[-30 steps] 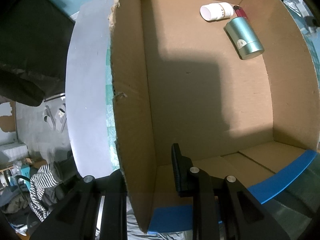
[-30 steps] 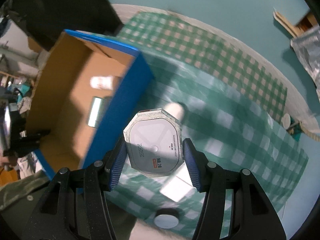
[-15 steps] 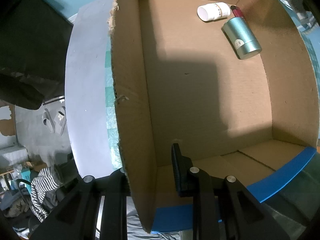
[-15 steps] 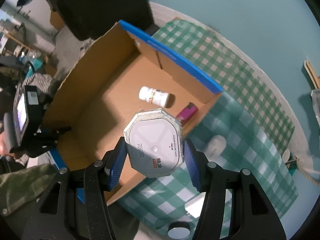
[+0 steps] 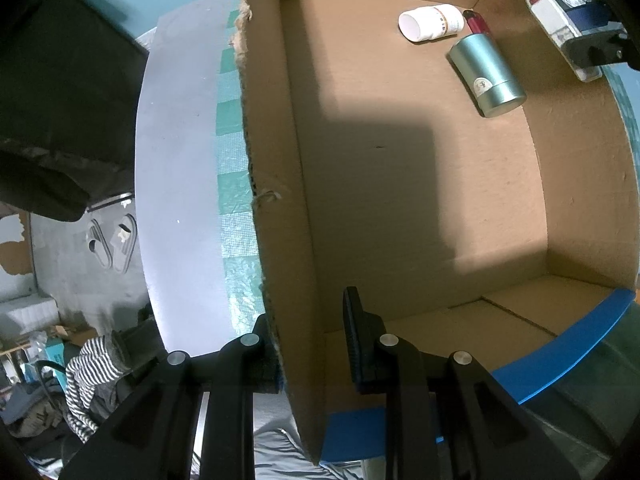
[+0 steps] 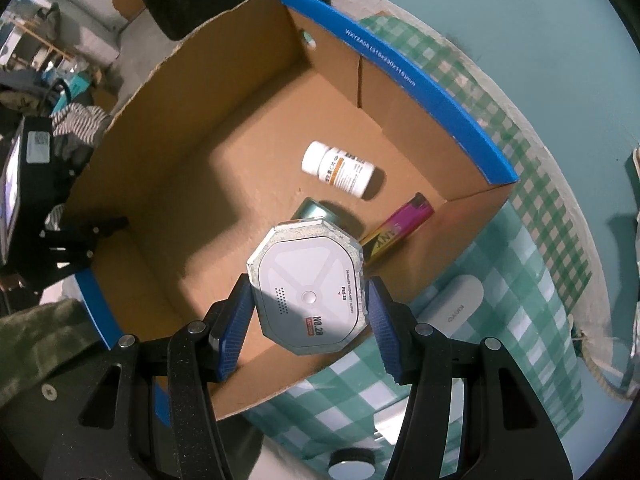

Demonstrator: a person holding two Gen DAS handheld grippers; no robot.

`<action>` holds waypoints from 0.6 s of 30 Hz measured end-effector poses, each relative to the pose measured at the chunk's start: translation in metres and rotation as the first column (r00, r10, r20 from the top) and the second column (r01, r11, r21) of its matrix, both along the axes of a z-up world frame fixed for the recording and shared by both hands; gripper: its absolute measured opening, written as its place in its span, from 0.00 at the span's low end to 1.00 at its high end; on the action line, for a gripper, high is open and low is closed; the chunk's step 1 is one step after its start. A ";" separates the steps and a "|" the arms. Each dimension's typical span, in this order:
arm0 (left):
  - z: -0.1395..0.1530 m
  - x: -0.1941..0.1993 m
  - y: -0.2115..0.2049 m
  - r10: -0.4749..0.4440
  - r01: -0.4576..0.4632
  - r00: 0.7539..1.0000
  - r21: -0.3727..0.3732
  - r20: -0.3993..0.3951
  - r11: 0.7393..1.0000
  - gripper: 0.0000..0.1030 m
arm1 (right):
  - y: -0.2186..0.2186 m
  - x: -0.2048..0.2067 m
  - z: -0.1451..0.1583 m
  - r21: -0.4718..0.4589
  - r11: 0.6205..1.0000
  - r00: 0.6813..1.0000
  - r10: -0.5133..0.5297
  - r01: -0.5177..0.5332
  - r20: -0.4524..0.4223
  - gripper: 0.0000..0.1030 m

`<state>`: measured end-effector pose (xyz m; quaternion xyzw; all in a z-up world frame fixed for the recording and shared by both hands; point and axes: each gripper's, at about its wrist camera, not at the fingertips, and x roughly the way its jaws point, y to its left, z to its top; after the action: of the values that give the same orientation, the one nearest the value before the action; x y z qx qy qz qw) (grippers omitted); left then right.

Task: Organize rigid objects
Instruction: 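Carry the octagonal box with the right gripper into the box and release, then move the right gripper to the white oval Kinyo case and grasp it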

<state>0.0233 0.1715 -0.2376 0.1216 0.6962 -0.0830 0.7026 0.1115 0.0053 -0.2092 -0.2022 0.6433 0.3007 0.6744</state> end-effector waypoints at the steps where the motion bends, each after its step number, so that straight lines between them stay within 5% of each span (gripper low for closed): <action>1: 0.000 0.000 0.000 0.000 0.000 1.000 0.000 0.000 1.000 0.22 | 0.000 0.000 -0.001 -0.004 1.000 1.000 0.002 -0.002 -0.003 0.55; 18: 0.000 0.001 0.003 0.016 -0.016 1.000 0.000 -0.009 1.000 0.22 | -0.003 0.001 0.015 0.018 1.000 1.000 0.000 0.000 0.024 0.55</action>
<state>0.0247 0.1741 -0.2375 0.1156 0.7003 -0.0782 0.7000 0.1130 0.0026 -0.1937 -0.1998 0.6323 0.3041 0.6839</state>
